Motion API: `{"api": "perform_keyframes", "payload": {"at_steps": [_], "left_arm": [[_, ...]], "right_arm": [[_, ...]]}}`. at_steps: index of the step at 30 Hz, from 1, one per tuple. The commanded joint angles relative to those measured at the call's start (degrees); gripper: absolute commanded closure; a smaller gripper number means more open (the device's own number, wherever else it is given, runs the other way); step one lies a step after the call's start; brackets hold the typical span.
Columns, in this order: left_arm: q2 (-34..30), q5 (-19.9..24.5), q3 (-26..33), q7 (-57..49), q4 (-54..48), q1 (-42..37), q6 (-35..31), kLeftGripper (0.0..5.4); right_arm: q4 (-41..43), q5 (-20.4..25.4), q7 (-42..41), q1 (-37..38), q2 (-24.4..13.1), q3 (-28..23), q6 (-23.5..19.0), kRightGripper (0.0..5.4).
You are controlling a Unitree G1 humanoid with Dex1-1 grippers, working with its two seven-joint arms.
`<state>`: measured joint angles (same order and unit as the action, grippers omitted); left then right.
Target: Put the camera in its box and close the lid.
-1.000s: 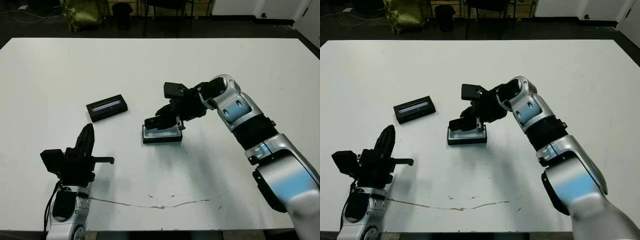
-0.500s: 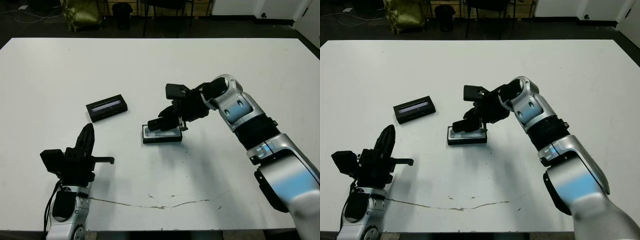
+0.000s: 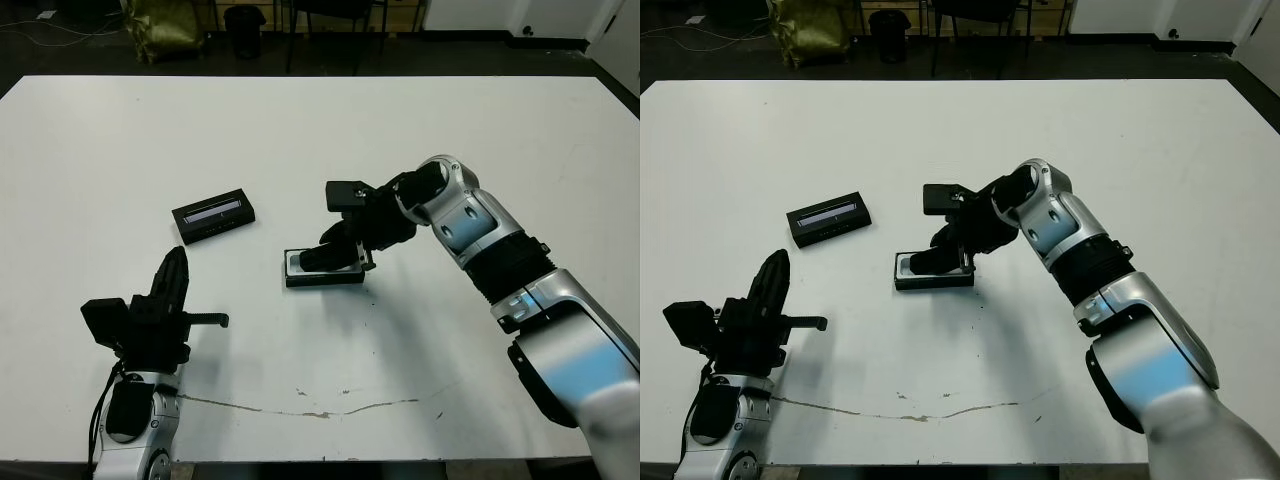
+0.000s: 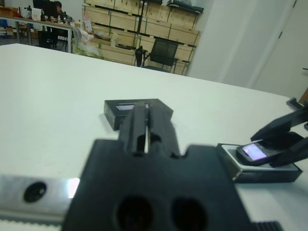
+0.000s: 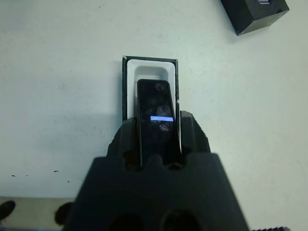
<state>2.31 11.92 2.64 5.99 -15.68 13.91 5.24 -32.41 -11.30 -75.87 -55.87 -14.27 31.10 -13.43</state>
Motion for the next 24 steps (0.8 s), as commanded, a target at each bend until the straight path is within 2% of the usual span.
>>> {"api": "perform_keyframes", "payload": {"at_steps": [1, 14, 20, 24], "left_arm": [[-0.4, 0.2, 0.1, 0.1, 0.4, 0.6, -1.1, 5.40], [-0.5, 0.3, 0.4, 0.8, 0.9, 0.3, -0.8, 5.40], [-0.3, 0.0, 0.1, 0.0, -0.1, 0.9, -1.4, 5.40], [-0.3, 0.3, 0.2, 0.1, 0.0, 0.9, -1.4, 5.40]], "right_arm": [[0.5, -0.2, -0.2, 0.6, 0.0, 0.5, -0.2, 4.68], [0.0, -1.4, 0.3, 0.1, 1.9, 1.9, -1.4, 4.68], [-2.0, -2.7, 0.6, -0.3, 3.5, 3.6, 1.1, 4.68], [-2.2, -3.9, 1.4, -0.2, 4.5, 4.3, 0.4, 4.68]]}}
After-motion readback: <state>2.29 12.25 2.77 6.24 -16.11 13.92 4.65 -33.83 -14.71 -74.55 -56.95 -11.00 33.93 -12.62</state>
